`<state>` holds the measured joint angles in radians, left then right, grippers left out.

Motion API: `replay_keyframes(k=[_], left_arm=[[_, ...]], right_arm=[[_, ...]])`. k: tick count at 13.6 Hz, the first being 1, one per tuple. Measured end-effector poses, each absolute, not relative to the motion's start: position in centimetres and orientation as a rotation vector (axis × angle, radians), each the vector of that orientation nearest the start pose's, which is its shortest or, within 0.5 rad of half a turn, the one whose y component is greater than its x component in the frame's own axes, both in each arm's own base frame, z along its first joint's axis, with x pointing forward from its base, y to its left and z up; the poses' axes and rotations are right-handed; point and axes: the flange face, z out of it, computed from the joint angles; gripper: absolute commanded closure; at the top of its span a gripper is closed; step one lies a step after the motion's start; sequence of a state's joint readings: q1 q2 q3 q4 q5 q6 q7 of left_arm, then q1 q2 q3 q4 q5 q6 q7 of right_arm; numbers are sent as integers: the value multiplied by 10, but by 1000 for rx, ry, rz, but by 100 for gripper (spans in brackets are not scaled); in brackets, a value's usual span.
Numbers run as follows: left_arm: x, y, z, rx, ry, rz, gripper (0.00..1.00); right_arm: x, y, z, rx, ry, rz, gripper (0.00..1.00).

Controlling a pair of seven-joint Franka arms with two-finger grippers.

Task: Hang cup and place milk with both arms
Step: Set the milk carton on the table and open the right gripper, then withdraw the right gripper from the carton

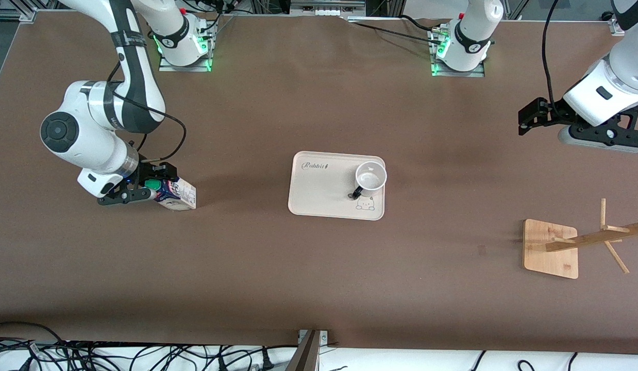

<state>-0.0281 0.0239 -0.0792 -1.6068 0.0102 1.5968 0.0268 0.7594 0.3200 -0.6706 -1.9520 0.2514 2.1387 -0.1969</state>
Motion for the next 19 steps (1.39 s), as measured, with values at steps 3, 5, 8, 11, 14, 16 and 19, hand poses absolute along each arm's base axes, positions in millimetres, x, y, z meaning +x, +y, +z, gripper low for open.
replay_keyframes(k=[3, 5, 8, 11, 14, 16, 19], left_arm=[[560, -59, 597, -3124, 211, 52, 0], [560, -59, 596, -3124, 211, 53, 0], [560, -59, 596, -3124, 211, 53, 0], [560, -59, 597, -3124, 211, 53, 0], [560, -59, 597, -3124, 211, 53, 0], [560, -59, 597, -3124, 211, 53, 0], [559, -59, 596, -3124, 211, 64, 0]], right_arm=[[602, 88, 365, -3107, -261, 56, 0], [606, 96, 392, -3090, -268, 93, 0], [608, 97, 439, -3081, -277, 164, 0], [604, 94, 481, -3114, -278, 229, 0], [595, 86, 509, -3129, -285, 224, 0], [589, 81, 524, -3126, -291, 213, 0], [575, 74, 547, -3129, -322, 200, 0]])
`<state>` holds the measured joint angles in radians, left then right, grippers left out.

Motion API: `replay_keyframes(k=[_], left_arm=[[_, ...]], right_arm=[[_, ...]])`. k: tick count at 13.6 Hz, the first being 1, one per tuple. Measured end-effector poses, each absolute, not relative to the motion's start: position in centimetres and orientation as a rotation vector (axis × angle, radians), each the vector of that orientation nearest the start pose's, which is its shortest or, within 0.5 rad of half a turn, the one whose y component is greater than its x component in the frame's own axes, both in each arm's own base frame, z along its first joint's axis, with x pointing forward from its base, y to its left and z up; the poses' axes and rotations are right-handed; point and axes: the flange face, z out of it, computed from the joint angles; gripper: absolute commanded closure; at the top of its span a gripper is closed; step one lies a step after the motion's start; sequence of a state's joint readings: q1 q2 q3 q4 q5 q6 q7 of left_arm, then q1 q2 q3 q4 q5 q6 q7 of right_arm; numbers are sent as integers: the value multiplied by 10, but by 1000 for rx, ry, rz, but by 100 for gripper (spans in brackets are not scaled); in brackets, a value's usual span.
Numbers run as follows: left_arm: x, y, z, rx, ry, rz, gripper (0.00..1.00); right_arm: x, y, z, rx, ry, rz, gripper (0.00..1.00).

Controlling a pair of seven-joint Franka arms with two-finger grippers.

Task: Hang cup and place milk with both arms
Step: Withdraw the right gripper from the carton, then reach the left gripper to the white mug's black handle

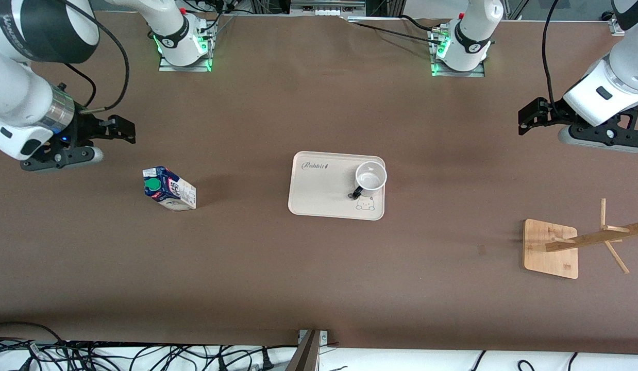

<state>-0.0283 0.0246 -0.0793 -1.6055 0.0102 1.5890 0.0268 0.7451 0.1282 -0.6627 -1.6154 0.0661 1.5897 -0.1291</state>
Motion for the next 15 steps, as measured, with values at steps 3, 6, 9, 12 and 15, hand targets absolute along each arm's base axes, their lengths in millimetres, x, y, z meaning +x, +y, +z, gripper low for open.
replay_keyframes(k=[3, 6, 9, 12, 15], left_arm=[[557, -59, 595, -3123, 212, 84, 0], [554, -61, 592, -3120, 218, 129, 0], [556, -64, 585, -3121, 226, 158, 0], [559, -69, 579, -3144, 232, 178, 0], [557, -94, 568, -3160, 319, 236, 0]], right_arm=[[560, 67, 559, -3121, -352, 189, 0], [544, 54, 569, -3107, -341, 171, 0], [534, 50, 573, -3113, -332, 163, 0], [535, 49, 577, -3139, -340, 131, 0], [537, 52, 582, -3141, -346, 98, 0]])
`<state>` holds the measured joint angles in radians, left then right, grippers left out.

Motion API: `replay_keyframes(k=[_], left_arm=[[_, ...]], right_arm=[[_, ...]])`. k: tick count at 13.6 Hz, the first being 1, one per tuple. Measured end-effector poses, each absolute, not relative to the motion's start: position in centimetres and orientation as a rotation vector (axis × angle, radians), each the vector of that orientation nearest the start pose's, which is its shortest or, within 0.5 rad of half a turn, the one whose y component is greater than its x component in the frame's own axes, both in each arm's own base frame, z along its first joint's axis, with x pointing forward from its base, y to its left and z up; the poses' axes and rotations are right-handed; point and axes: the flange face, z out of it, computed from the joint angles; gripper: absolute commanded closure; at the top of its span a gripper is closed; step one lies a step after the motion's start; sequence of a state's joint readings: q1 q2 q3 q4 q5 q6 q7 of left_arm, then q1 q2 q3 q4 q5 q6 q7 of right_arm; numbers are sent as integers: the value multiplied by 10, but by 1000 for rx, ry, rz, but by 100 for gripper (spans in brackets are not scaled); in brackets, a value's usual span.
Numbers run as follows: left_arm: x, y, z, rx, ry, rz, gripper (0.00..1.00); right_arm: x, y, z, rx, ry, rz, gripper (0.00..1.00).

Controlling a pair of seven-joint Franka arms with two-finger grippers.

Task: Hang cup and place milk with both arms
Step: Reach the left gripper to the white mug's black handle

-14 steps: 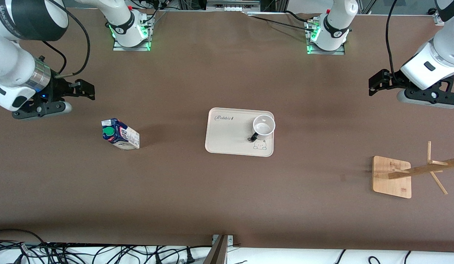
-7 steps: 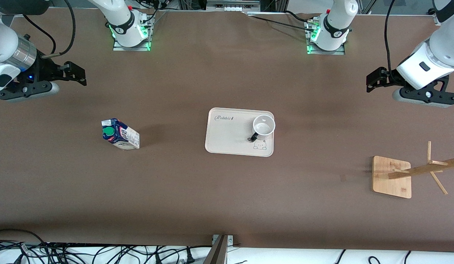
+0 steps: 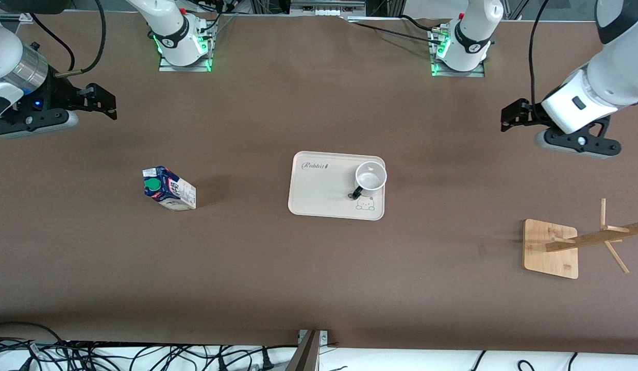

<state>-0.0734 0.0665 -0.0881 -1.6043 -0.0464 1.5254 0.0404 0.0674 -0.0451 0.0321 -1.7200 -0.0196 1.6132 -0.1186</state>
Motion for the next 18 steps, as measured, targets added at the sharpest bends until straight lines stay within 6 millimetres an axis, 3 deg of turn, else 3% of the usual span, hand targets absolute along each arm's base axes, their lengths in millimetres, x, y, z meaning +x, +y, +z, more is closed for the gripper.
replay_keyframes(k=[3, 8, 10, 12, 14, 18], left_arm=[[553, -156, 540, -3125, 498, 334, 0], [558, -281, 457, -3118, 772, 300, 0], [556, -321, 423, -3113, 827, 253, 0], [557, -343, 390, -3117, 849, 215, 0], [544, -363, 363, -3093, 889, 220, 0], [516, -390, 329, -2992, 952, 185, 0]], right_arm=[[540, 49, 590, -3145, -338, 69, 0], [553, 40, 588, -3155, -314, 43, 0], [559, 40, 587, -3159, -314, 30, 0], [562, 39, 588, -3161, -313, 16, 0], [563, 38, 589, -3162, -309, 4, 0], [564, 38, 590, -3162, -309, -4, 0]])
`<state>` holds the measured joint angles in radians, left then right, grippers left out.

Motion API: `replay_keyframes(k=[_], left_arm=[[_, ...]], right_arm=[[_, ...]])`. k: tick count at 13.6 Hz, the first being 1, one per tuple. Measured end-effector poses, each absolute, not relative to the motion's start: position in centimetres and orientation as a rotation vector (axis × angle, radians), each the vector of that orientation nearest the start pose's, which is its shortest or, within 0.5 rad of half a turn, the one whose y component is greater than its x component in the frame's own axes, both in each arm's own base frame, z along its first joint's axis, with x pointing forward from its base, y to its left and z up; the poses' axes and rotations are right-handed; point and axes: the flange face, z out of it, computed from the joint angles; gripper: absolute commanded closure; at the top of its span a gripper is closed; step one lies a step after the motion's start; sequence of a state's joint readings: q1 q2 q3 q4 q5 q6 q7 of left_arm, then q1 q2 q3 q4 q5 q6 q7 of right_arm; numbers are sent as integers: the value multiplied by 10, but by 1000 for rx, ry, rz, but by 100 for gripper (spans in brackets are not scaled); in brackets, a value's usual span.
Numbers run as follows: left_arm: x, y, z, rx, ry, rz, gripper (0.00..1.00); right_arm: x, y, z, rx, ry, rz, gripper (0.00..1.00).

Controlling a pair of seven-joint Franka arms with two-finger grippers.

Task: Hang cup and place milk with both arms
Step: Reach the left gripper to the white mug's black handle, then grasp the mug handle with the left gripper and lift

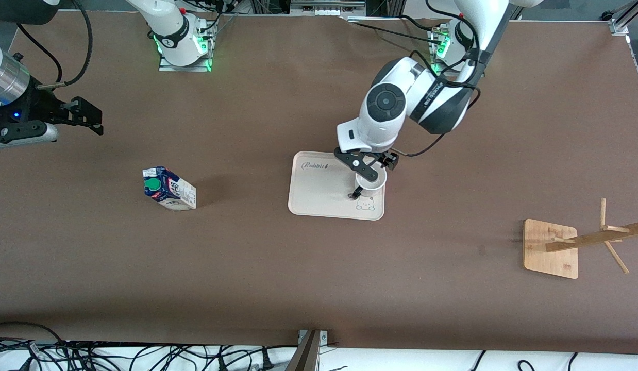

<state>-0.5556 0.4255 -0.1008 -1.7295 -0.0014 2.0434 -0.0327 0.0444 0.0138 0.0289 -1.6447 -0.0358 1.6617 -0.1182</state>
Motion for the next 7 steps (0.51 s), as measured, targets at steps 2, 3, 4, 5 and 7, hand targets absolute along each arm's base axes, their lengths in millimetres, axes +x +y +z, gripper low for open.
replay_keyframes(k=[2, 3, 4, 5, 7], left_arm=[[501, -400, 293, -2981, 1003, 112, 0], [493, -402, 269, -2974, 1028, 60, 0], [486, -401, 248, -2978, 1038, 16, 0], [481, -399, 231, -2973, 1053, -15, 5], [480, -394, 218, -2907, 1114, -55, 65]], right_arm=[[564, 38, 590, -3162, -309, -7, 0], [564, 38, 590, -3162, -309, -8, 0], [564, 38, 590, -3162, -309, -8, 0], [564, 38, 590, -3162, -309, -8, 0], [564, 38, 590, -3162, -310, -9, 0]])
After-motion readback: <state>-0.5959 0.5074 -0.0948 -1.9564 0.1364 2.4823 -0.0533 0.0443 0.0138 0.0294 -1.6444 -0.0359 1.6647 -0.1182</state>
